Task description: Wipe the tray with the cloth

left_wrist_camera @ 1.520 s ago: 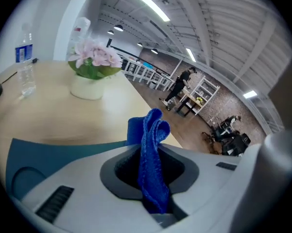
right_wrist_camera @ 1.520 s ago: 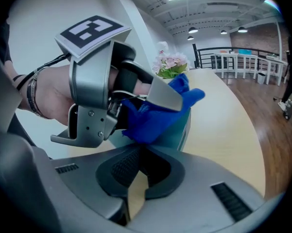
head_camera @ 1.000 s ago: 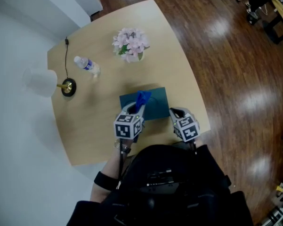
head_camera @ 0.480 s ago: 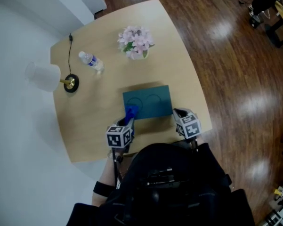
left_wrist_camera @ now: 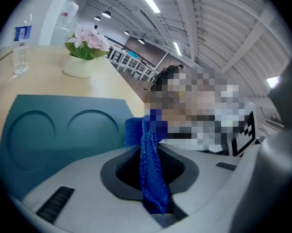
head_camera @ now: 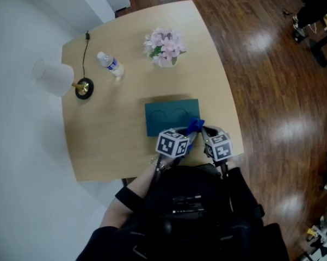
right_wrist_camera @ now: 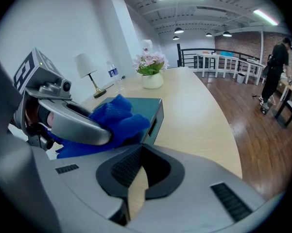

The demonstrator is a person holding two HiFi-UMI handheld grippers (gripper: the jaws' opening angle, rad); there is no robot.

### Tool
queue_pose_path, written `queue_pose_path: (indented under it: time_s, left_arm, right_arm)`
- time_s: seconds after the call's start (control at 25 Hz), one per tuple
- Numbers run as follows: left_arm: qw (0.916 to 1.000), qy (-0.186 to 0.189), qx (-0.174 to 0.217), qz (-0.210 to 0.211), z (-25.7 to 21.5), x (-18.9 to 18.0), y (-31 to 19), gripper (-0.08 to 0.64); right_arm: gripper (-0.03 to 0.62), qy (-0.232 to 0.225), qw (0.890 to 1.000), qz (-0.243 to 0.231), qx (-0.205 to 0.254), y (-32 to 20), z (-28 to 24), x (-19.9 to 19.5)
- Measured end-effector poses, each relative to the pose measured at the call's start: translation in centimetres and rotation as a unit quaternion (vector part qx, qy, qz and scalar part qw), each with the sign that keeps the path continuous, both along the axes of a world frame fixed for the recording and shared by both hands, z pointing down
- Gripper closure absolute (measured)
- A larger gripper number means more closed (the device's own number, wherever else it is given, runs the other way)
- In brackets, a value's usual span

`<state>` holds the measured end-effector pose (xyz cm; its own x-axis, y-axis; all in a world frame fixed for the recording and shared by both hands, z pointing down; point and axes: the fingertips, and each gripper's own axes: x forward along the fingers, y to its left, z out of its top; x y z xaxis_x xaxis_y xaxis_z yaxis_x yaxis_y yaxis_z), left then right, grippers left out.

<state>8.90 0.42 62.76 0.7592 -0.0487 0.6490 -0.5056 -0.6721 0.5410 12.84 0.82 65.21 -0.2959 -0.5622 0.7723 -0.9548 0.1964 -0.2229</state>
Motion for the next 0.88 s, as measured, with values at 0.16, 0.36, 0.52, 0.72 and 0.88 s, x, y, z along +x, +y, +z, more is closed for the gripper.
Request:
queue_pose_path:
  time_s: [0.16,0.36,0.52,0.72,0.88]
  left_arm:
    - [0.9998,0.006,-0.003,0.018,-0.1,2.3,0.2,0.483]
    - [0.9996,0.027,0.001,0.006,-1.2,1.7,-0.4,0.483]
    - [0.9971,0.048,0.037,-0.045,-4.4,-2.6,-2.4,0.483]
    - [0.9794,-0.003,0.093,-0.179,-5.1,-14.6,-7.8,0.483]
    - [0.9631,-0.050,0.079,-0.252,-0.7,-21.9,-12.8,0.483]
  right_arm:
    - [0.583,0.001,1.000,0.006,-0.011,0.3,0.2,0.2]
    - [0.583,0.004,1.000,0.000,-0.008,0.3,0.3,0.2]
    - [0.583,0.018,1.000,0.000,0.010,-0.4,-1.0,0.6]
    - [0.583,0.046,0.997,-0.054,0.038,-3.0,-3.6,-1.5]
    - [0.583,0.018,0.997,-0.075,0.022,-4.7,-2.7,-3.8]
